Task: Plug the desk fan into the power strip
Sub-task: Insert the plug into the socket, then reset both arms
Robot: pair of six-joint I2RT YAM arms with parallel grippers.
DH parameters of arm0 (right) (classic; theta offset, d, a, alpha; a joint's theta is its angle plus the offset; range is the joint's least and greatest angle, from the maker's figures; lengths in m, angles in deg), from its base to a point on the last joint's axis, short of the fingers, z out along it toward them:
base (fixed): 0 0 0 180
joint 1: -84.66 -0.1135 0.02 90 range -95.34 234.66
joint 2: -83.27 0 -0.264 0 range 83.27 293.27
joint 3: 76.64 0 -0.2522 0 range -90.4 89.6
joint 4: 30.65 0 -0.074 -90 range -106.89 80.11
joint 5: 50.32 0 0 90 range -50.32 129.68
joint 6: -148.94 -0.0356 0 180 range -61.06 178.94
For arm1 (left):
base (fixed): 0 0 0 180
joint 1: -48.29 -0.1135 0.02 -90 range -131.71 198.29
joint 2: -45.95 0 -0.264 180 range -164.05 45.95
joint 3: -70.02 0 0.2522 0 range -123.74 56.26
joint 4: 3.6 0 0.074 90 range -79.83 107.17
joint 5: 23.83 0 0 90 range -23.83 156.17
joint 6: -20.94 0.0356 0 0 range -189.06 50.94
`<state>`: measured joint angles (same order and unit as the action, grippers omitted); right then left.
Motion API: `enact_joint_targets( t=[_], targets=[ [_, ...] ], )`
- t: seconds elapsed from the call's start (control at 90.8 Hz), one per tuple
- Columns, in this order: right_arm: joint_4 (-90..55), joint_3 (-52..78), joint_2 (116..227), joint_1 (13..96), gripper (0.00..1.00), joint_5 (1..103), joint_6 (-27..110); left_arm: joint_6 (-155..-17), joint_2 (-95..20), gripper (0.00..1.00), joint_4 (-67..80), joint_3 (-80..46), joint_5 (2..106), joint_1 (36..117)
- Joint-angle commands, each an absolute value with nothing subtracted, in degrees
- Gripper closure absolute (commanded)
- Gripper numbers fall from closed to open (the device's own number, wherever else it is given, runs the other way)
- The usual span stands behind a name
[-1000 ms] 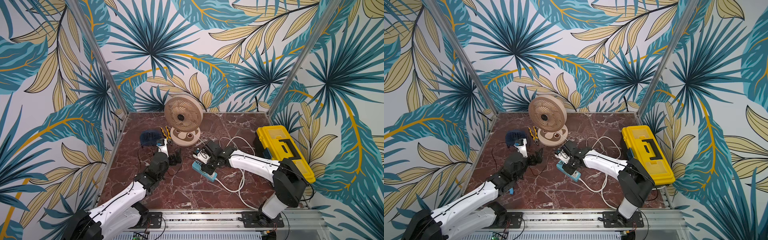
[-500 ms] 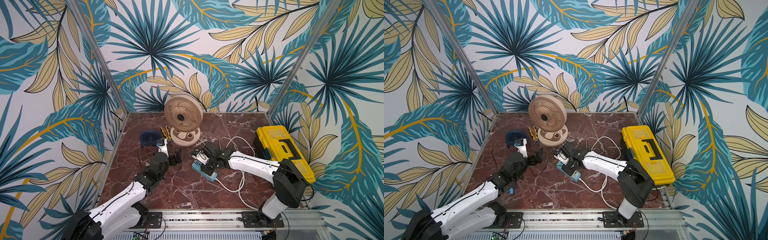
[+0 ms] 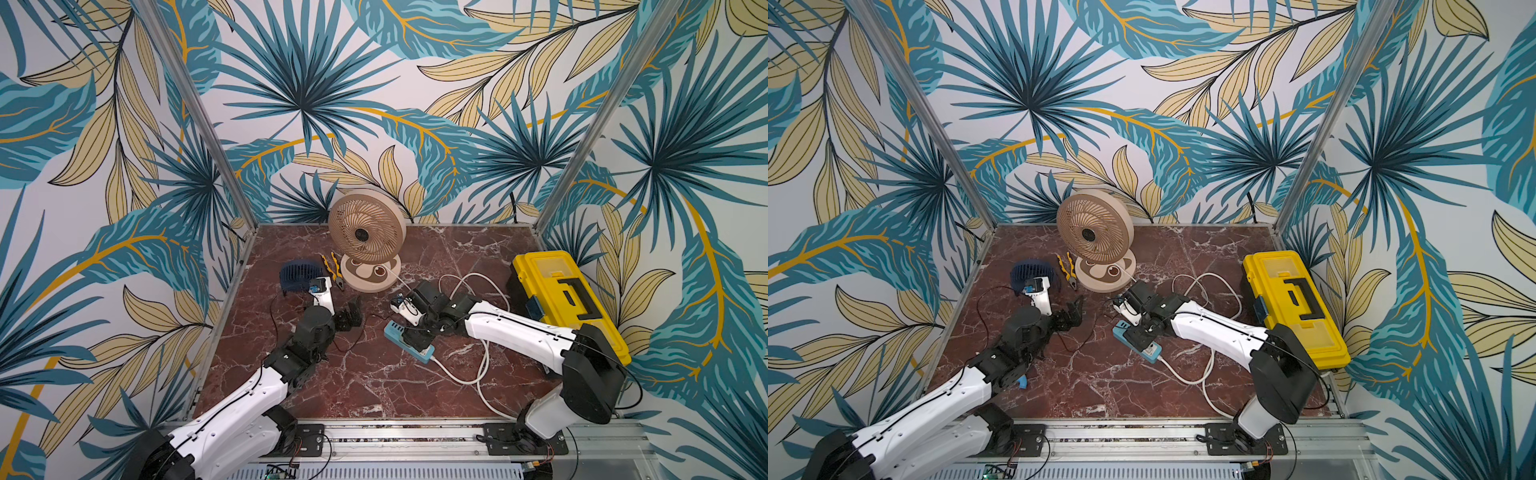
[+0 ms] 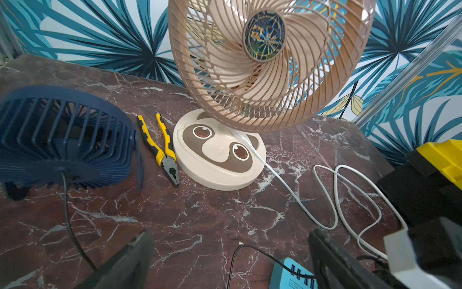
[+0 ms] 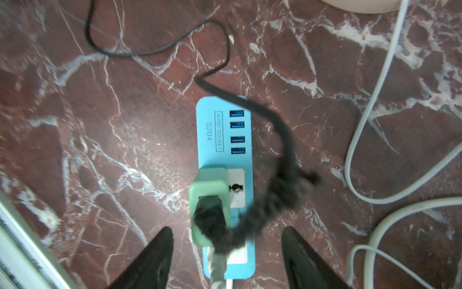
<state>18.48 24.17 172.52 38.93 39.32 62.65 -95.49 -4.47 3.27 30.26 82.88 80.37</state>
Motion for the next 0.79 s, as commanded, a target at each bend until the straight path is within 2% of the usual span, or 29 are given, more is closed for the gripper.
enact_joint_targets(
  t=[0.0,0.132,0.595,0.782],
  targets=[
    [20.3,23.4,168.3,39.0,0.16,40.1,61.3,-94.9,-2.1,0.00,5.8,31.3,83.0,80.0],
    [21.7,23.9,163.1,39.0,0.01,40.9,60.7,-96.0,1.4,0.00,10.8,29.0,83.0,80.1],
    [25.6,26.2,142.4,39.0,0.00,43.7,55.6,-103.8,13.8,0.00,42.3,15.1,81.5,80.0],
    [21.4,31.0,136.4,39.0,0.00,43.0,55.0,-103.3,19.9,0.00,48.3,15.8,82.3,80.1]
  ],
)
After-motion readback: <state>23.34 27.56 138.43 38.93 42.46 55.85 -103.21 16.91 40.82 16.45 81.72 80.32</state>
